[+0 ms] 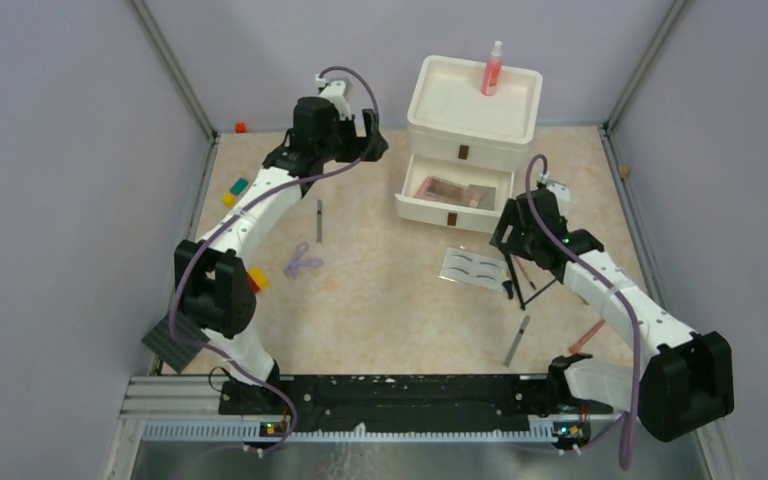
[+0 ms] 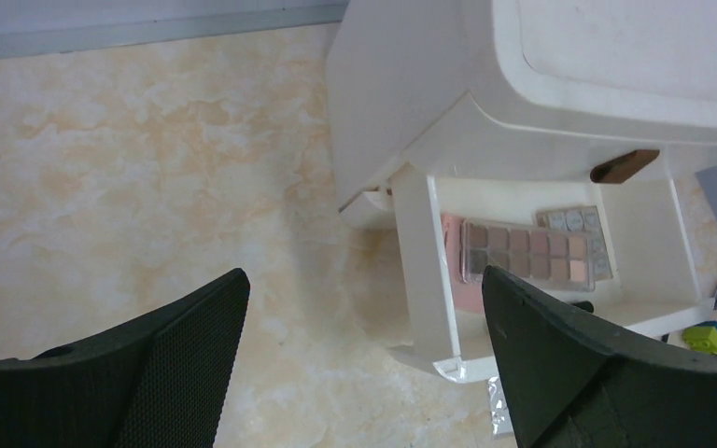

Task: Organize the makeup
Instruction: Move the storage box to the center of the board.

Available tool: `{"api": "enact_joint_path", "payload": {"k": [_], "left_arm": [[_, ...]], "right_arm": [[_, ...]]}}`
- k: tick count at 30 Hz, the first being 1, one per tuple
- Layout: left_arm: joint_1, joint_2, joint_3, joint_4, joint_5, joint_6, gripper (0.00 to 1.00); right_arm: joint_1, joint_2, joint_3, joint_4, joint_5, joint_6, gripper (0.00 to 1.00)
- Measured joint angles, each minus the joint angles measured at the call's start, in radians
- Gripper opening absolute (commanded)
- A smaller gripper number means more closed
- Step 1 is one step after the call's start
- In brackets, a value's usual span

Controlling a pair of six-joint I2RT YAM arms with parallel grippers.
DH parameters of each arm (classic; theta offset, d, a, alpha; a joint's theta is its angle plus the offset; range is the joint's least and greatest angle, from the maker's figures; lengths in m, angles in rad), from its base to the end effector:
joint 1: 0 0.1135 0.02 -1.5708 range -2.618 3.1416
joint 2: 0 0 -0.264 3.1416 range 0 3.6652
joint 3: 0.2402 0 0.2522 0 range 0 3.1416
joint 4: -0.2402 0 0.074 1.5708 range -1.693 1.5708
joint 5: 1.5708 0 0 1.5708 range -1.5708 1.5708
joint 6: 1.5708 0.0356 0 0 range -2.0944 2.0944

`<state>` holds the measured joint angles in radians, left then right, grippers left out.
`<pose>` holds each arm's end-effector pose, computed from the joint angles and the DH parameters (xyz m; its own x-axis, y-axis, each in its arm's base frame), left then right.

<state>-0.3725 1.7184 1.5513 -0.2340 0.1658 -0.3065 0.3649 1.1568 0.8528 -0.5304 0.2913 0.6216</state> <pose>0.3805 -0.1550 0.3504 -0.4977 -0.1250 -0.8583 0.3674 0.8660 -0.3392 0.2261 0.0754 0.2590 -0.6568 0.3462 -0.6699 0.2717 0.9373 0.2181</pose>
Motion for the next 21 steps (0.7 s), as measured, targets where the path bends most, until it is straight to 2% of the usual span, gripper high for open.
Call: {"api": "enact_joint_path", "payload": {"k": [6, 12, 17, 21], "left_arm": [[0.045, 0.077, 0.086, 0.018, 0.065, -0.004, 0.99], [0.036, 0.207, 0.248, 0.065, 0.115, 0.003, 0.99], [0.036, 0.290, 0.340, 0.122, 0.175, -0.003, 0.93], [0.032, 0.342, 0.374, 0.175, 0.212, -0.018, 0.90]], "right_arm": [[0.000, -0.008, -0.006, 0.047, -0.057, -0.022, 0.77], [0.000, -0.132, -0.120, 0.162, -0.195, -0.043, 0.75], [0.000, -0.228, -0.203, 0.264, -0.281, 0.002, 0.73], [0.000, -0.240, -0.237, 0.319, -0.314, 0.043, 0.72]]}}
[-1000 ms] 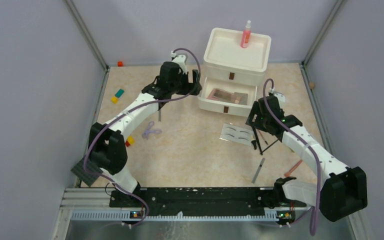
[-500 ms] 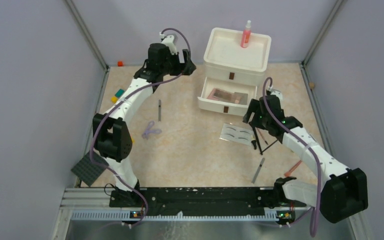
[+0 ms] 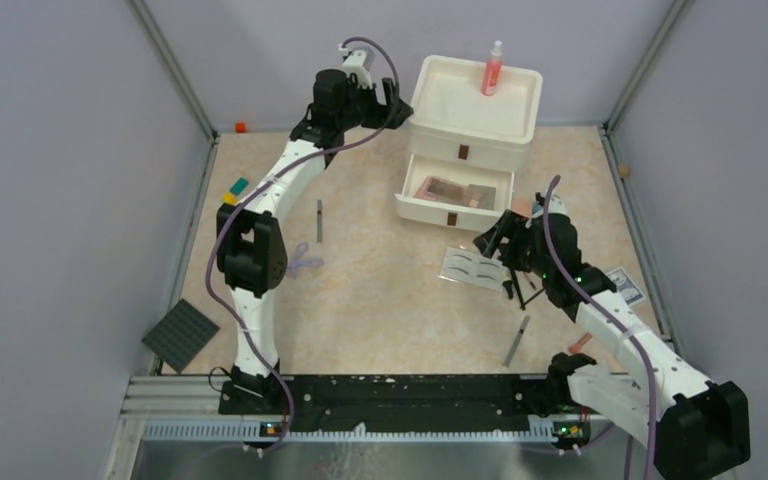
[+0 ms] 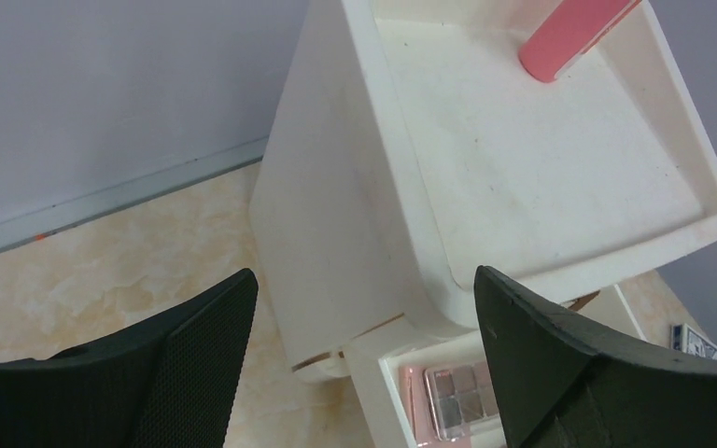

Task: Organize the makeup
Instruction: Move the storage box to the center of the board.

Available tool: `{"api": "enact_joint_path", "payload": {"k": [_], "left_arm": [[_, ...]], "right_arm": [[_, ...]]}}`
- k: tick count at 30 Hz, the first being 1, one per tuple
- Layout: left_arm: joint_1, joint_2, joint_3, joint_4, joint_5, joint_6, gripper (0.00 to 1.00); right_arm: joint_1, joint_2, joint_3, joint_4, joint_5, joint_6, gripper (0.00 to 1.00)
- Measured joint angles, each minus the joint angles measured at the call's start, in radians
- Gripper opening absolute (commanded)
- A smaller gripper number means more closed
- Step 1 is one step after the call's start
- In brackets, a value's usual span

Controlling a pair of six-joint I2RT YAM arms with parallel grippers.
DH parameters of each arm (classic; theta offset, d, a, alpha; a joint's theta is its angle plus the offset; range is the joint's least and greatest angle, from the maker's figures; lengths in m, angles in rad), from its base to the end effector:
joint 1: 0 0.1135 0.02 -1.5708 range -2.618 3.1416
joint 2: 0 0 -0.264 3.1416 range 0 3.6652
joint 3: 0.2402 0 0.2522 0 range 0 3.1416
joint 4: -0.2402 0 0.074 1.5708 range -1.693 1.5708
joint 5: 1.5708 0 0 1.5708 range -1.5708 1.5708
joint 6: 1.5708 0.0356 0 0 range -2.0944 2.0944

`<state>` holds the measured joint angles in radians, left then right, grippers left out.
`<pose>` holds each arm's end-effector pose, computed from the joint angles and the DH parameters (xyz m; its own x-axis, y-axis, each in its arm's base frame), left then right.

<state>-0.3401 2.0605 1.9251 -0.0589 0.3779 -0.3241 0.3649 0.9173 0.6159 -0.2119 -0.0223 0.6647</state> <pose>0.4670 -0.1792 0.3522 -0.3800 -0.1795 -0.9074 0.5595 0.7366 -0.3800 0.1928 0.0745 0.2539 -0.5923 0.4339 -0.6789 -0.0121 0.8377 0.5460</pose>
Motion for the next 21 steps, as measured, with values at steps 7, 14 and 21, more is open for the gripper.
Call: {"api": "enact_joint_path", "payload": {"k": [7, 14, 21], "left_arm": [[-0.044, 0.126, 0.168, 0.015, -0.058, 0.066, 0.86], [-0.095, 0.197, 0.254, 0.011, -0.106, 0.122, 0.69], [-0.100, 0.245, 0.305, 0.005, -0.167, 0.173, 0.53]], "right_arm": [[0.000, 0.000, -0.007, 0.011, -0.027, 0.040, 0.71], [0.000, -0.021, -0.055, 0.057, -0.013, 0.079, 0.70], [0.000, -0.005, -0.098, 0.121, -0.010, 0.115, 0.70]]}}
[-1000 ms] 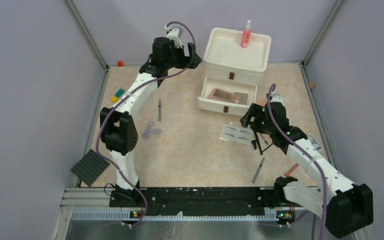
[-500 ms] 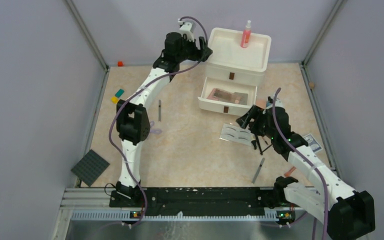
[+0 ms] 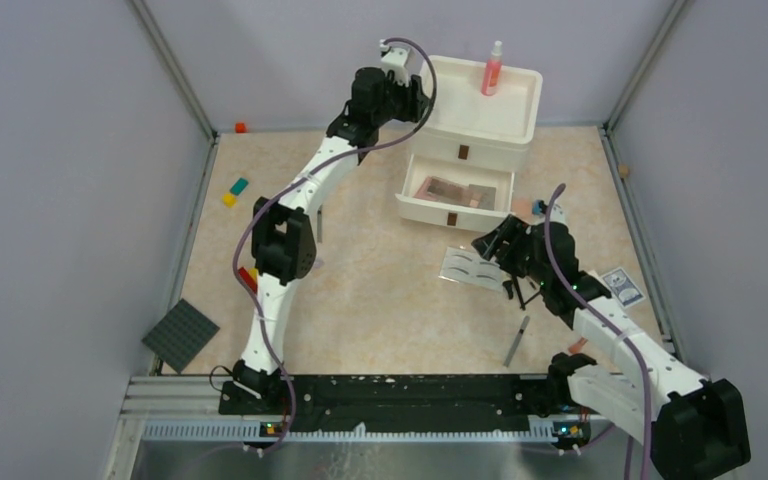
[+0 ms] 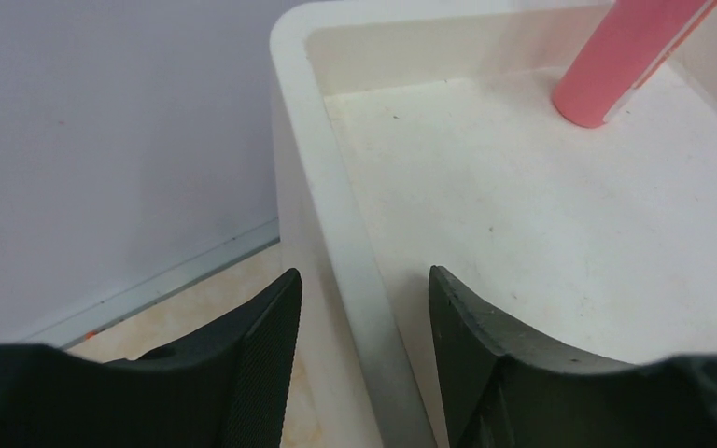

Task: Organize the makeup
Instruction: Move the storage box to the center of the board.

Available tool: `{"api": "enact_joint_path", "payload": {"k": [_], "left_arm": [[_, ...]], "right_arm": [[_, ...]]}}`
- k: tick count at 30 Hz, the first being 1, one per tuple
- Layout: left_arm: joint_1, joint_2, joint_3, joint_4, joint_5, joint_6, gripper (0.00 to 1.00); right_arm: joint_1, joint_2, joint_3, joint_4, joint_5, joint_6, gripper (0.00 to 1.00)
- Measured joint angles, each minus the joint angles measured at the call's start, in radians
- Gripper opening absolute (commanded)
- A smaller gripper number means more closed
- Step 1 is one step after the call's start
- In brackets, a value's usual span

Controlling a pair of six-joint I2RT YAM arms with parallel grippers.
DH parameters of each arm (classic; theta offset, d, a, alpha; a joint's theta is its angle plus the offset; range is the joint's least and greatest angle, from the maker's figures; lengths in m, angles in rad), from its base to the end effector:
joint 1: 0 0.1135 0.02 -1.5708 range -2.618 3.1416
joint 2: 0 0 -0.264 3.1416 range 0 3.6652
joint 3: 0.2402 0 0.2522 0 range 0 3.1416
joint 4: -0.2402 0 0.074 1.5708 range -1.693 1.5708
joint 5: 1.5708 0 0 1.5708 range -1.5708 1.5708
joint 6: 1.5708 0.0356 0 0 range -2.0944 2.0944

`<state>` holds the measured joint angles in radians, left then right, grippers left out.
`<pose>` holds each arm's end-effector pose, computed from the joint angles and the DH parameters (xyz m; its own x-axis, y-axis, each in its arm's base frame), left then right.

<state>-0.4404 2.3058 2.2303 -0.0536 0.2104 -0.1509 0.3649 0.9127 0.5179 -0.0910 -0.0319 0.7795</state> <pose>0.4977 -0.2428 0.3367 -0.2060 -0.0655 -0.9764 0.5799 0.7955 -0.1757 0.1908 0.0741 0.2324 -0.5795 0.5307 -0.6185 0.0342 0.7741 0.6322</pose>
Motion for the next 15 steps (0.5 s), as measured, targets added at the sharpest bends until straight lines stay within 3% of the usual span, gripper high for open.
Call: {"api": "enact_joint_path", "payload": {"k": [4, 8, 15], "left_arm": [[-0.014, 0.024, 0.046, -0.010, -0.050, 0.034, 0.25], [-0.040, 0.027, 0.057, -0.017, -0.197, 0.077, 0.02], [-0.066, 0.013, 0.053, -0.055, -0.285, 0.131, 0.00]], "right_arm": [[0.000, -0.009, -0.001, 0.004, 0.003, 0.007, 0.70], [0.000, -0.043, -0.001, -0.002, 0.012, 0.007, 0.70], [0.000, -0.080, -0.002, -0.009, 0.046, 0.007, 0.70]]}}
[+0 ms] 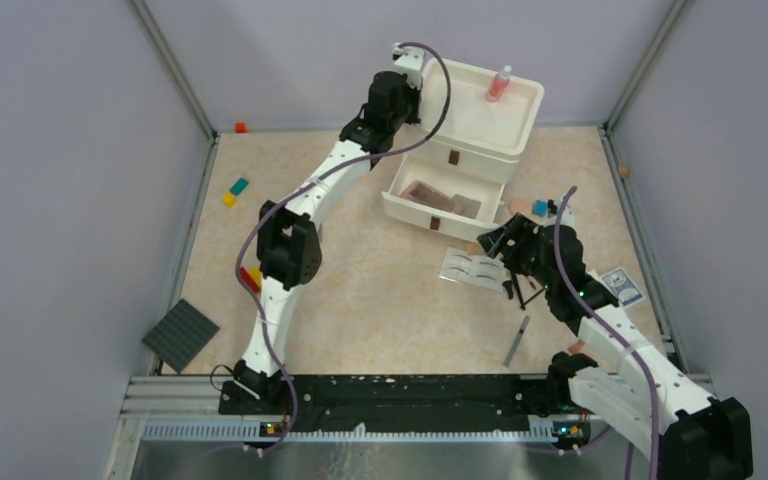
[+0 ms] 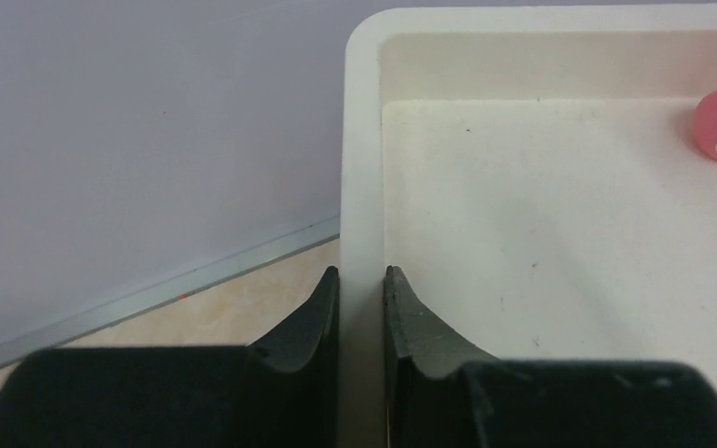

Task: Organize the makeup
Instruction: Move the storage box to the center of the board, then close the drawer in the storage box.

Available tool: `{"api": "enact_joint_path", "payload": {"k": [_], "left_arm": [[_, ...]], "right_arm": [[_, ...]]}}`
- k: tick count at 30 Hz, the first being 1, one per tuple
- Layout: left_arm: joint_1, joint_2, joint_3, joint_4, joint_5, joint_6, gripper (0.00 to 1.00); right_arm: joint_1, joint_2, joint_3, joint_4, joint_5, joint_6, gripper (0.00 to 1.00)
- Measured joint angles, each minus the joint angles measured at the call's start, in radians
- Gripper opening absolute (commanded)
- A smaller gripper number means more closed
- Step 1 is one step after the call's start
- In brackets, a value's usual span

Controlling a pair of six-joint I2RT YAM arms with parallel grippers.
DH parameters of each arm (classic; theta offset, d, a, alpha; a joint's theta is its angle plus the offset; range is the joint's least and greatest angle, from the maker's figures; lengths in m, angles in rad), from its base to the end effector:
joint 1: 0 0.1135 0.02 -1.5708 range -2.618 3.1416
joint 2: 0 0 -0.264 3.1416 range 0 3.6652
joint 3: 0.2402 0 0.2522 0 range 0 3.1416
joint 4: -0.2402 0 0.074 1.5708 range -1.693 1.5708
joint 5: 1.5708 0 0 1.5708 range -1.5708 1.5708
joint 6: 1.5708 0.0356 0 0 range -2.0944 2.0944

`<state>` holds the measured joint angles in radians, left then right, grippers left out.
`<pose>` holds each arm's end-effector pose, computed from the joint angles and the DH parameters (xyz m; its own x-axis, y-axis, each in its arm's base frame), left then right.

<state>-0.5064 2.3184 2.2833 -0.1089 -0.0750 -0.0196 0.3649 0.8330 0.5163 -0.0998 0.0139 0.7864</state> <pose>0.4864 -0.2667 0.3427 -0.1337 0.0518 -0.9897 0.4163 0.9092 -0.0086 0.1815 0.0688 0.2452 -0.5111 0.5624 -0.6500 0.0238 0.7652 0.6433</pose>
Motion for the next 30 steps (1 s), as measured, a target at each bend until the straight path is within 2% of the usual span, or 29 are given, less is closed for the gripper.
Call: {"api": "enact_joint_path", "payload": {"k": [10, 15, 26, 30], "left_arm": [[-0.026, -0.145, -0.180, -0.046, -0.294, -0.058, 0.00], [-0.023, -0.213, -0.265, -0.069, -0.394, -0.101, 0.00], [-0.013, -0.292, -0.325, -0.173, -0.483, -0.185, 0.00], [-0.012, -0.325, -0.349, -0.220, -0.499, -0.222, 0.00]], "right_arm": [[0.000, 0.000, -0.014, -0.005, 0.003, 0.001, 0.69], [0.000, 0.000, -0.021, -0.003, 0.003, 0.001, 0.69], [0.000, -0.008, -0.046, 0.012, 0.007, 0.000, 0.69], [0.000, 0.003, -0.081, 0.120, -0.005, -0.004, 0.67]]}}
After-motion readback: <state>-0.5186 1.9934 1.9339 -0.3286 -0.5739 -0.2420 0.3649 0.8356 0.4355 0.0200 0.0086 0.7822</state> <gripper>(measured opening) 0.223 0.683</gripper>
